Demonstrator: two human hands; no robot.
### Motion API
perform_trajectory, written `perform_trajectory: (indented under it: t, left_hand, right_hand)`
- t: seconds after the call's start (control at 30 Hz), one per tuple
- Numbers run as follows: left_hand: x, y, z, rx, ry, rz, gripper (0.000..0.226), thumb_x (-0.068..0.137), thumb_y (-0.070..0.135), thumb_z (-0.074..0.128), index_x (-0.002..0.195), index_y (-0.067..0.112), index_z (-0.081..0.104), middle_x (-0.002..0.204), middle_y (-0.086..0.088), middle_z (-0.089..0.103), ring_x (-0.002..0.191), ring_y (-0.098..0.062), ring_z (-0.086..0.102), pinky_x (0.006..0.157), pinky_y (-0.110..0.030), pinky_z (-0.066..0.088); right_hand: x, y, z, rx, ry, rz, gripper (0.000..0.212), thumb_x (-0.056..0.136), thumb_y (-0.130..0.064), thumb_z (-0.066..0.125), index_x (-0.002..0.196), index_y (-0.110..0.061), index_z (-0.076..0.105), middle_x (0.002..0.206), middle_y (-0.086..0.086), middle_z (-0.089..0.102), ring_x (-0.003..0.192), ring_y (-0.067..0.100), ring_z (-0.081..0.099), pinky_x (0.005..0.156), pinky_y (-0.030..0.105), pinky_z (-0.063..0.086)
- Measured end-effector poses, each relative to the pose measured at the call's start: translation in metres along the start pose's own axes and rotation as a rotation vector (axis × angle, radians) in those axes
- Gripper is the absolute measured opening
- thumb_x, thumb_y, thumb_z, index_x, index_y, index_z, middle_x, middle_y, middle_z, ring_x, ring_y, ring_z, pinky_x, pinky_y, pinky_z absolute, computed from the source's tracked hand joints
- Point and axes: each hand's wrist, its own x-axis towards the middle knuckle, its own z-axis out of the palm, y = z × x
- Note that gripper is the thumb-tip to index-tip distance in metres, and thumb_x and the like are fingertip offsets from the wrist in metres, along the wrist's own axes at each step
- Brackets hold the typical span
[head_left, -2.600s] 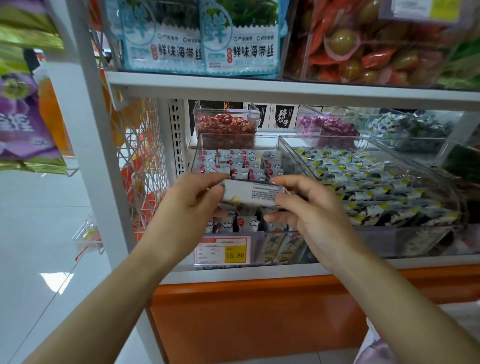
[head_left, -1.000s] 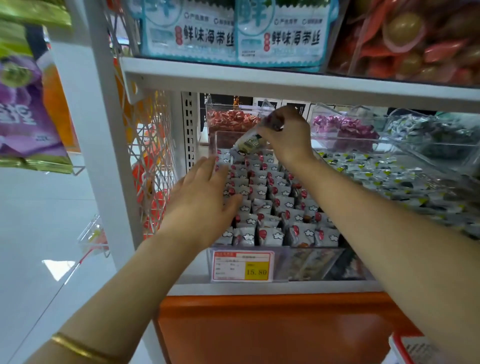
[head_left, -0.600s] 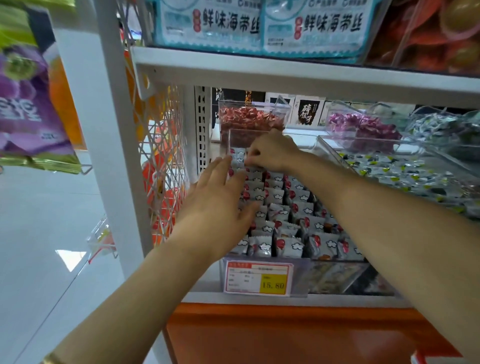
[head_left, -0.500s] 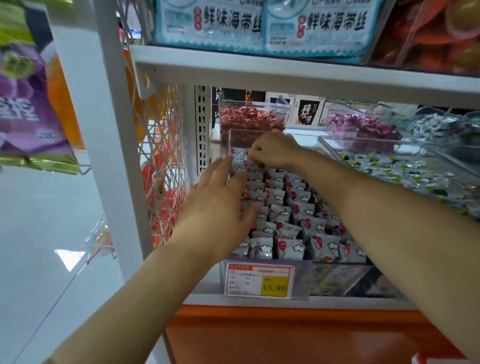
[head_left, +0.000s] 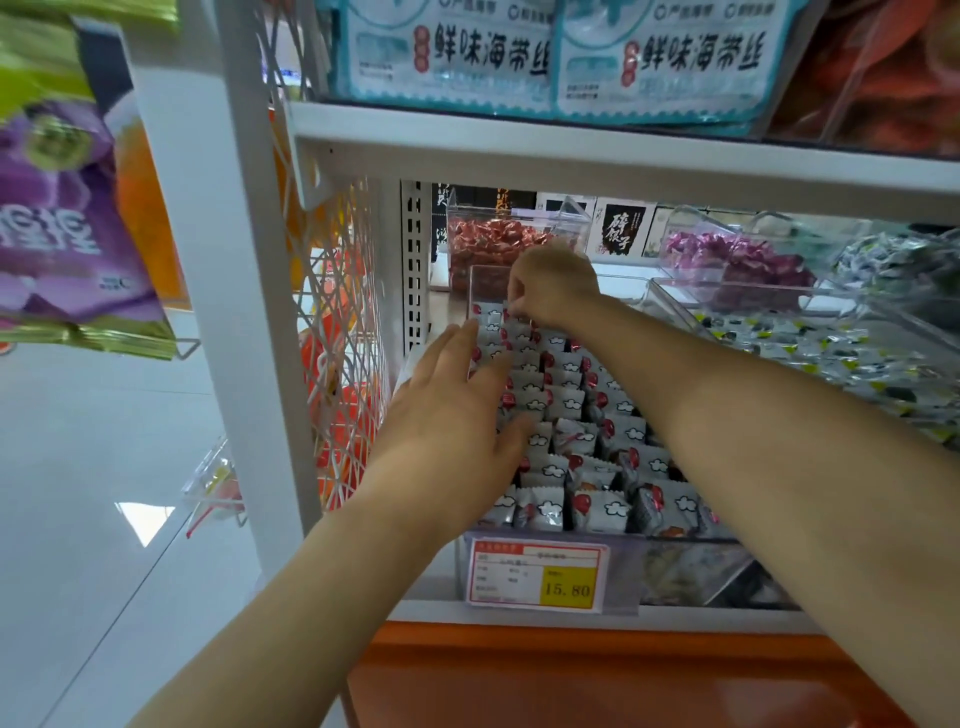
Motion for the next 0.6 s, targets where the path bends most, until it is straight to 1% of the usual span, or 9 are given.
perform_trajectory:
  t: [0.1, 0.2, 0.27, 0.33, 0.4, 0.43, 0.5, 0.53, 0.6]
  left_hand:
    - [0.0, 0.0, 0.0, -0.003, 0.003, 0.0, 0.059, 0.094, 0.046, 0.041, 0.146, 0.025, 0.025, 0.158, 0.002, 0.0, 0.144, -0.015, -0.003, 0.115, -0.035, 0.009]
    - [0.0, 0.0, -0.002, -0.013, 0.005, 0.001, 0.06, 0.094, 0.047, 0.039, 0.147, 0.025, 0.024, 0.158, 0.002, 0.001, 0.144, -0.015, -0.001, 0.114, -0.034, 0.009]
    - [-0.002, 0.001, -0.004, -0.023, 0.008, -0.003, 0.061, 0.094, 0.048, 0.037, 0.148, 0.024, 0.021, 0.158, 0.002, 0.003, 0.144, -0.015, 0.0, 0.115, -0.034, 0.008]
    - [-0.007, 0.003, -0.006, -0.004, 0.067, 0.005, 0.06, 0.094, 0.047, 0.035, 0.147, 0.023, 0.023, 0.157, 0.001, 0.01, 0.143, -0.015, 0.005, 0.115, -0.037, 0.01]
    - [-0.015, 0.009, -0.009, 0.036, 0.196, 0.012, 0.056, 0.093, 0.045, 0.035, 0.143, 0.019, 0.033, 0.152, -0.003, 0.026, 0.138, -0.019, 0.018, 0.111, -0.039, 0.017]
    - [-0.02, 0.013, -0.011, 0.034, 0.256, 0.009, 0.055, 0.092, 0.043, 0.036, 0.14, 0.017, 0.039, 0.146, -0.005, 0.035, 0.133, -0.022, 0.027, 0.108, -0.039, 0.023]
    - [-0.028, 0.021, -0.015, -0.072, 0.305, -0.004, 0.052, 0.091, 0.041, 0.039, 0.136, 0.014, 0.045, 0.134, -0.006, 0.045, 0.119, -0.022, 0.041, 0.099, -0.034, 0.033]
    - [-0.032, 0.025, -0.017, -0.173, 0.293, -0.016, 0.051, 0.092, 0.041, 0.041, 0.136, 0.015, 0.044, 0.13, -0.004, 0.045, 0.111, -0.018, 0.046, 0.095, -0.03, 0.038]
    - [-0.04, 0.033, -0.019, -0.349, 0.233, -0.038, 0.047, 0.093, 0.041, 0.043, 0.134, 0.019, 0.045, 0.121, 0.001, 0.048, 0.091, -0.004, 0.053, 0.079, -0.012, 0.043]
  right_hand:
    - [-0.011, 0.006, -0.021, 0.28, 0.05, 0.053, 0.006, 0.087, -0.016, 0.061, 0.087, -0.011, 0.063, 0.098, 0.005, 0.064, 0.098, 0.022, 0.059, 0.089, 0.037, 0.049]
    - [-0.041, 0.009, -0.04, 0.488, 0.28, 0.105, 0.009, 0.091, -0.014, 0.055, 0.093, -0.006, 0.058, 0.099, 0.009, 0.062, 0.09, 0.021, 0.056, 0.079, 0.033, 0.047]
    - [-0.067, 0.011, -0.051, 0.618, 0.422, 0.162, 0.011, 0.092, -0.012, 0.054, 0.096, -0.002, 0.057, 0.097, 0.009, 0.06, 0.084, 0.017, 0.053, 0.069, 0.025, 0.04]
    - [-0.097, 0.014, -0.061, 0.785, 0.497, 0.237, 0.006, 0.093, -0.011, 0.053, 0.094, -0.006, 0.055, 0.095, 0.006, 0.06, 0.082, 0.015, 0.054, 0.061, 0.023, 0.039]
    - [-0.13, 0.017, -0.071, 0.99, 0.475, 0.322, 0.005, 0.094, -0.012, 0.054, 0.09, -0.01, 0.05, 0.094, 0.005, 0.06, 0.074, 0.017, 0.06, 0.059, 0.027, 0.05]
    - [-0.147, 0.018, -0.076, 1.096, 0.439, 0.354, 0.007, 0.094, -0.011, 0.053, 0.089, -0.011, 0.049, 0.092, 0.007, 0.061, 0.066, 0.017, 0.062, 0.055, 0.029, 0.053]
    - [-0.182, 0.02, -0.083, 1.292, 0.364, 0.379, 0.009, 0.094, -0.008, 0.052, 0.085, -0.011, 0.051, 0.087, 0.009, 0.064, 0.055, 0.013, 0.063, 0.048, 0.025, 0.054]
    - [-0.197, 0.02, -0.085, 1.364, 0.33, 0.386, 0.01, 0.094, -0.007, 0.052, 0.084, -0.011, 0.053, 0.085, 0.009, 0.065, 0.053, 0.011, 0.063, 0.047, 0.023, 0.053]
    - [-0.222, 0.018, -0.087, 1.493, 0.266, 0.41, 0.01, 0.093, -0.006, 0.052, 0.085, -0.009, 0.056, 0.082, 0.008, 0.065, 0.055, 0.01, 0.063, 0.048, 0.021, 0.052]
